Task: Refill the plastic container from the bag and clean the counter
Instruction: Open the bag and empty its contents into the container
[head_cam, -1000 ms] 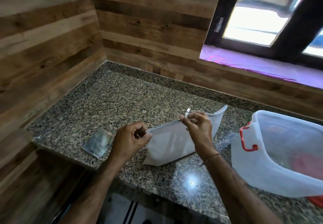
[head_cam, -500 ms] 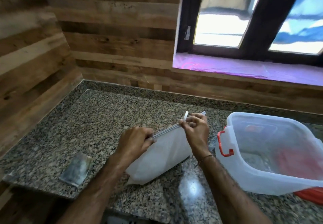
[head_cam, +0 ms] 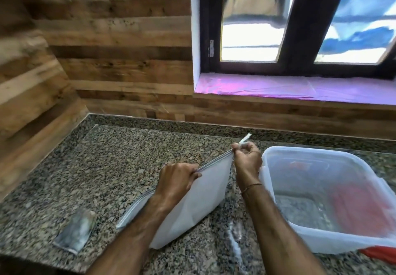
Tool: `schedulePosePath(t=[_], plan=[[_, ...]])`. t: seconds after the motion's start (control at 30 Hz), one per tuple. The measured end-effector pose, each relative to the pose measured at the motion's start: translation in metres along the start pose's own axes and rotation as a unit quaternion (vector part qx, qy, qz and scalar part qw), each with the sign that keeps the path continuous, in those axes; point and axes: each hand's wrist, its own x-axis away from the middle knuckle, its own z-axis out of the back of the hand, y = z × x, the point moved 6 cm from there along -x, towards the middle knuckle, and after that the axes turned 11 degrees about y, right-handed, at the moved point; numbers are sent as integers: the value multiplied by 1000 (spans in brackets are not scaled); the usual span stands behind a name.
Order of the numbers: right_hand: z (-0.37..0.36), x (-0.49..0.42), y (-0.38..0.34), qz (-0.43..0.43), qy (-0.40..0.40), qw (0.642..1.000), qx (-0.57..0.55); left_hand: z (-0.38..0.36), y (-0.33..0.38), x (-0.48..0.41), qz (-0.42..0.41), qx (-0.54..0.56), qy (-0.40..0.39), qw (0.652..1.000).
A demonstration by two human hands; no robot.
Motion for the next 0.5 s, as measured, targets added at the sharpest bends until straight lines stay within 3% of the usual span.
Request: schedulePosePath(t=[0.13,0.37,0.5], plan=[[-19,-1,21,-50,-1,998,-47,1,-3,8,9,-20,-5,1000],[-26,12,33,-90,-147,974,-150,26,-74,61,142,-71,-116,980],[-23,23,41,-82,-207,964,-147,51,-99,85,201,-44,-71,976]])
